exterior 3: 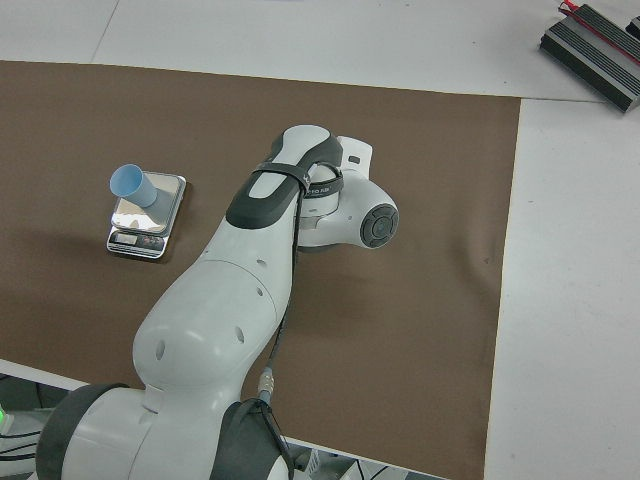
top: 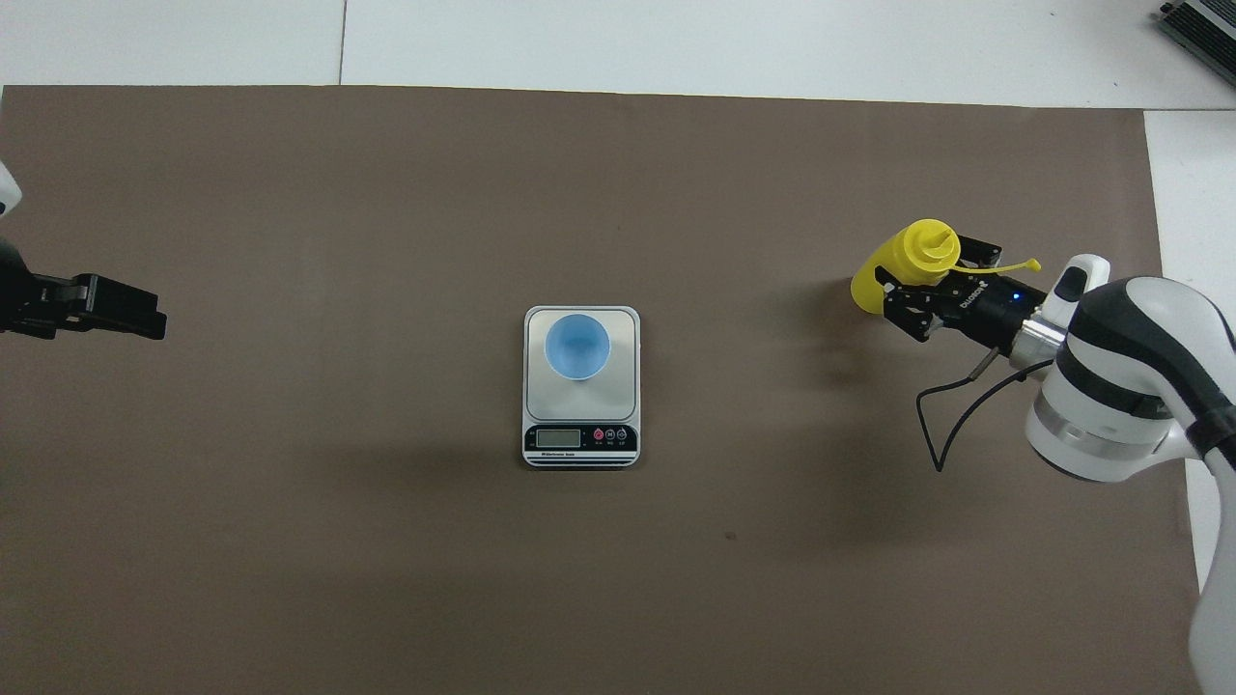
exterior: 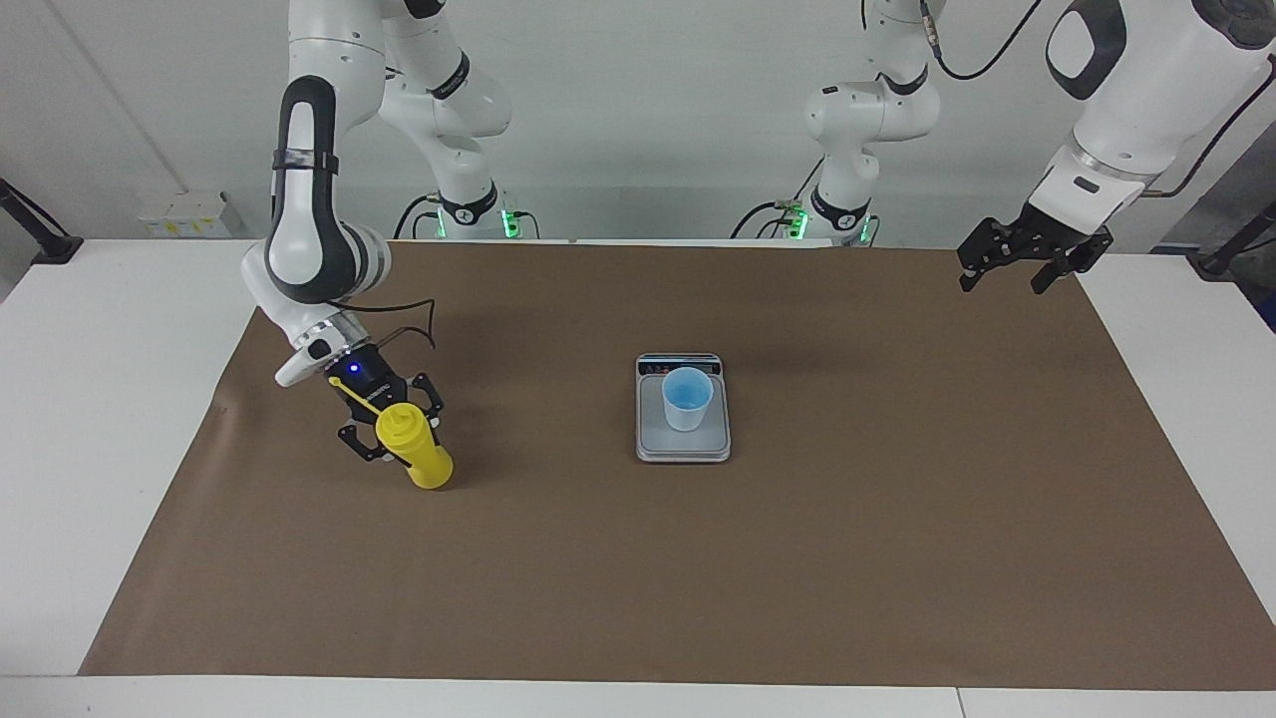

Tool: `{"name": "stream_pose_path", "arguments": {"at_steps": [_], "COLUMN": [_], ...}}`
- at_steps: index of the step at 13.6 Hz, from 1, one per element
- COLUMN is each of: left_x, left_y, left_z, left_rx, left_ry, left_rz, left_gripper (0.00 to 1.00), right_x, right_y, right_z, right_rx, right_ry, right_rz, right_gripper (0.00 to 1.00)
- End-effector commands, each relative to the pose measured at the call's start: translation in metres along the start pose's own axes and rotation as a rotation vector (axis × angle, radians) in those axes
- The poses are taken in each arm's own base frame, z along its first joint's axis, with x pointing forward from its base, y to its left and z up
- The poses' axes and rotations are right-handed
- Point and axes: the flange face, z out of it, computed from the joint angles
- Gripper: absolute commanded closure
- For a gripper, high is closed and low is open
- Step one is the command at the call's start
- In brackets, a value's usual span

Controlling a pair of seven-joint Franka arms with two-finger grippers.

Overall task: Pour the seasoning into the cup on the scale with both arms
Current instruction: 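Grasp the yellow bottle with the right gripper and lift it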

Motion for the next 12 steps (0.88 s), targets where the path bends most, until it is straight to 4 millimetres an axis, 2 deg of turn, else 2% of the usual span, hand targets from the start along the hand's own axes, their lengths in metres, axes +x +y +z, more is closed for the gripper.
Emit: {"name": "stream_pose_path", "arguments": {"at_steps": [1, 5, 7, 9, 12], "left_x": [-0.009, -0.010, -0.010, -0.009, -0.010], "left_y": [-0.001, -0.001, -0.001, -0.001, -0.001], "left_z": [0.000, -0.001, -0.001, 0.000, -0.001], "left_rx": [-0.014, -0.014, -0.014, -0.014, -0.014], "left_ry": [0.000, 0.002, 0.002, 0.000, 0.002], "left_rz": [-0.003, -0.003, -0.003, -0.003, -0.003], "left_gripper": [0.00, 0.00, 0.00, 0.00, 0.00], "right_x": [0.038, 0.098, 0.125, 0.145, 0.178], "right_y": [0.005, 0.011, -0.003, -0.017, -0.040], "right_z": [0.000, -0.015, -0.013, -0.018, -0.014], "right_rx": [0.007, 0.008, 0.004, -0.006, -0.020], "right_ry": [-0.050, -0.210, -0.264, -0.325, -0.395], "right_rz": [-0.060, -0.220, -0.285, -0.402, -0.560], "right_gripper": [1.00, 1.00, 1.00, 1.00, 1.00]}}
